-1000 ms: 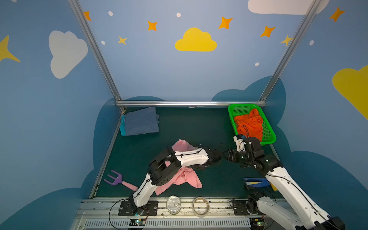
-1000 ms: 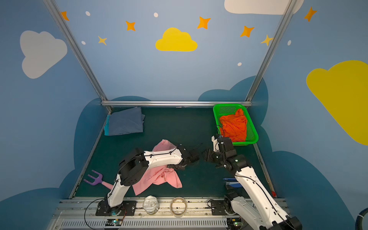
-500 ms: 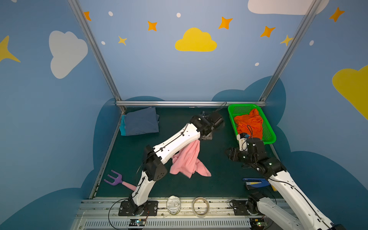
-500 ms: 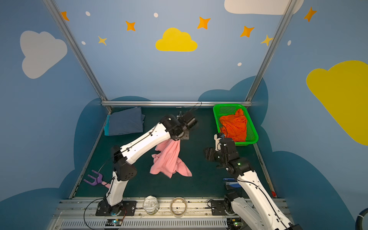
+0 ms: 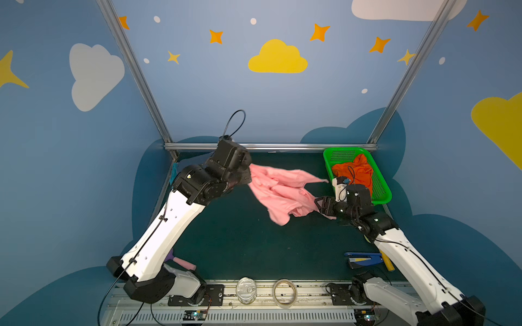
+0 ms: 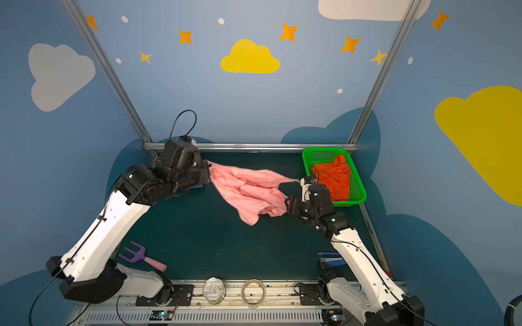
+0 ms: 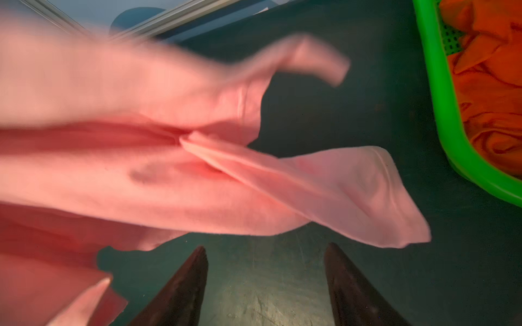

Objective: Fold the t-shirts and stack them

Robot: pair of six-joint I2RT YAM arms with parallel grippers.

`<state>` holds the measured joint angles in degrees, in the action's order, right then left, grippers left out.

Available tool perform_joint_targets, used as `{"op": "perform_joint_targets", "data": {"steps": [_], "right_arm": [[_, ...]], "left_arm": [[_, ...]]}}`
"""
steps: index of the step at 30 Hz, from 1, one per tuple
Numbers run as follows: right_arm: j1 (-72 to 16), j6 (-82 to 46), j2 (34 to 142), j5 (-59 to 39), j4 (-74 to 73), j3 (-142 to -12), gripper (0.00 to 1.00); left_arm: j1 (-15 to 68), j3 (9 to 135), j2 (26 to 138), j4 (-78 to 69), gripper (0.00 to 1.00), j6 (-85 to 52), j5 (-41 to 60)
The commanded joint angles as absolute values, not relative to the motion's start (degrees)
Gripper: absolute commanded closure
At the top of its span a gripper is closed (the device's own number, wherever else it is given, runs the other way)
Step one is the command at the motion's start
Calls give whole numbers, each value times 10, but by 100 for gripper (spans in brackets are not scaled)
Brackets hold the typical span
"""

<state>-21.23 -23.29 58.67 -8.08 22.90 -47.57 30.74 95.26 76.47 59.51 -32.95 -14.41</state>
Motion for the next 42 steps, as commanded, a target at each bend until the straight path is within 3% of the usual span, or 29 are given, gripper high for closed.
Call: {"op": "perform_joint_targets", "data": {"steps": [1, 4, 6, 11, 19, 26, 34, 39, 40, 42], "right_arm": [[-221, -219, 624, -115, 201, -498, 32], [-242, -216, 670, -102, 230, -521, 32], [-260, -204, 703, -74, 253, -536, 32], [-293, -195, 773, -23, 321, -562, 34], [-279, -254, 860, 22, 444, -591, 35], [-231, -283, 832, 22, 443, -553, 27], [-185, -300, 821, 1, 428, -517, 26], [-168, -300, 834, -13, 418, -515, 26], [-166, -301, 836, -16, 415, -515, 26], [-162, -302, 840, -22, 412, -515, 27]], "left_arm": [[198, 784, 707, 543, 84, -370, -116], [136, 670, 684, 532, 43, -378, -76], [132, 635, 675, 531, 32, -380, -66], [148, 624, 675, 486, 25, -387, -8], [310, 697, 843, 434, 17, -385, -15], [428, 840, 1052, 468, 15, -344, -46], [465, 1000, 1222, 540, 14, -301, -94], [465, 1020, 1257, 554, 37, -293, -99], [465, 1023, 1261, 557, 44, -292, -98], [464, 1029, 1266, 564, 66, -291, -99]]}}
